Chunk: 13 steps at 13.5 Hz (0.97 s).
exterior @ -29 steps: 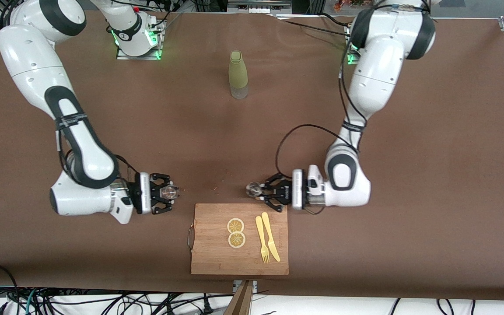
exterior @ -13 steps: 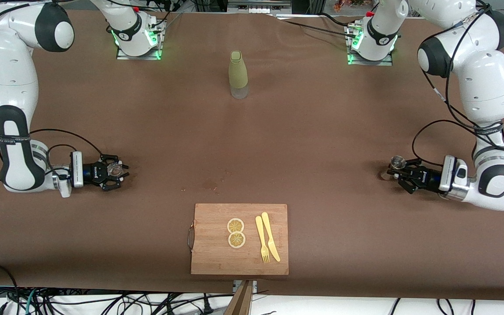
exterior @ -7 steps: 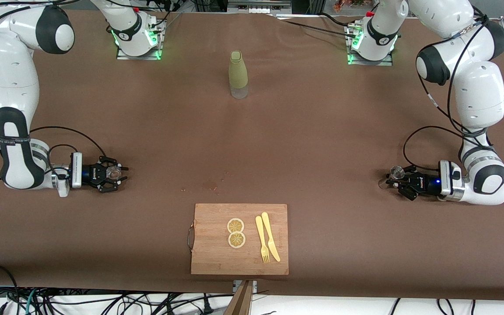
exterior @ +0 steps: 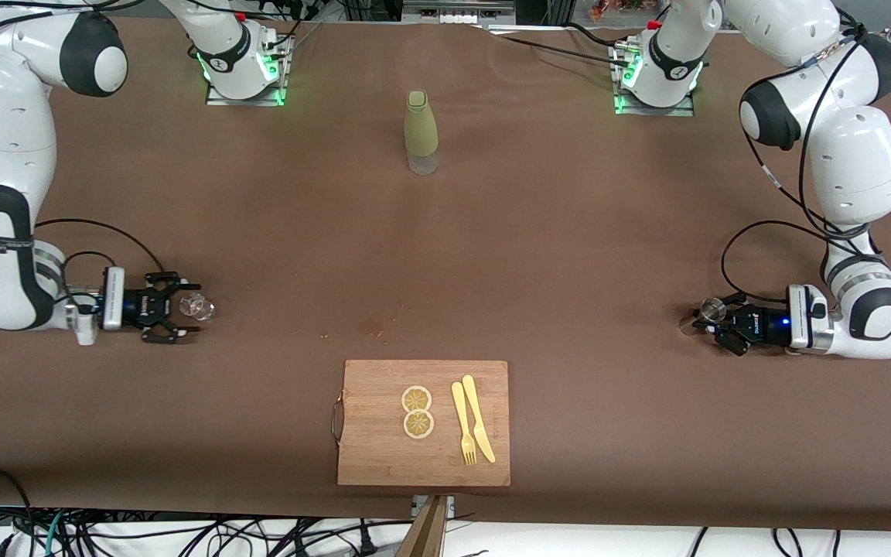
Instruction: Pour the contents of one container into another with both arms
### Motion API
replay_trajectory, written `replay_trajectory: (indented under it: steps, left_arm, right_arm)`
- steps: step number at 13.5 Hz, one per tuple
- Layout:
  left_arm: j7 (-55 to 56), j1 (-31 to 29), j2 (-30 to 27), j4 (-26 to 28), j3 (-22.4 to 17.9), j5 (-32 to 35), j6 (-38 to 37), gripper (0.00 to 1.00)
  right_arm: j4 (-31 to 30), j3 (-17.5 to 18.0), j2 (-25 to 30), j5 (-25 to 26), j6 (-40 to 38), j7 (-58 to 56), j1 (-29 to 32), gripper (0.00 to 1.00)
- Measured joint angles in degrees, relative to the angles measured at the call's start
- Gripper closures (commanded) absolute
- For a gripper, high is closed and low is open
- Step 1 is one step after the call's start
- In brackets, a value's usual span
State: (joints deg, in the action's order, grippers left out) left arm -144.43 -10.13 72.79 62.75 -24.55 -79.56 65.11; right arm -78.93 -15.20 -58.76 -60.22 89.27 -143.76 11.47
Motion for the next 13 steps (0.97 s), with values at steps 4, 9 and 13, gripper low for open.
replay_trajectory:
  steps: [4, 9, 13]
  left_arm:
    - [1.7, 0.0, 0.2, 0.0, -0.5, 0.0, 1.4, 0.0]
    - [2.7, -0.4, -1.2, -0.6, -3.5, 0.9, 2.3, 0.0]
    - [4.3, -2.0, -10.0, -1.7, -3.9, 11.1, 8.7, 0.0]
  right_arm:
    - [5.2, -6.3, 0.4, 0.2, -1.7, 8.2, 0.2, 0.0]
    - [13.0, -6.7, 9.2, 8.7, -3.1, 38.6, -1.3, 0.0]
    - [14.1, -5.5, 19.1, 22.5, -3.4, 68.9, -6.6, 0.0]
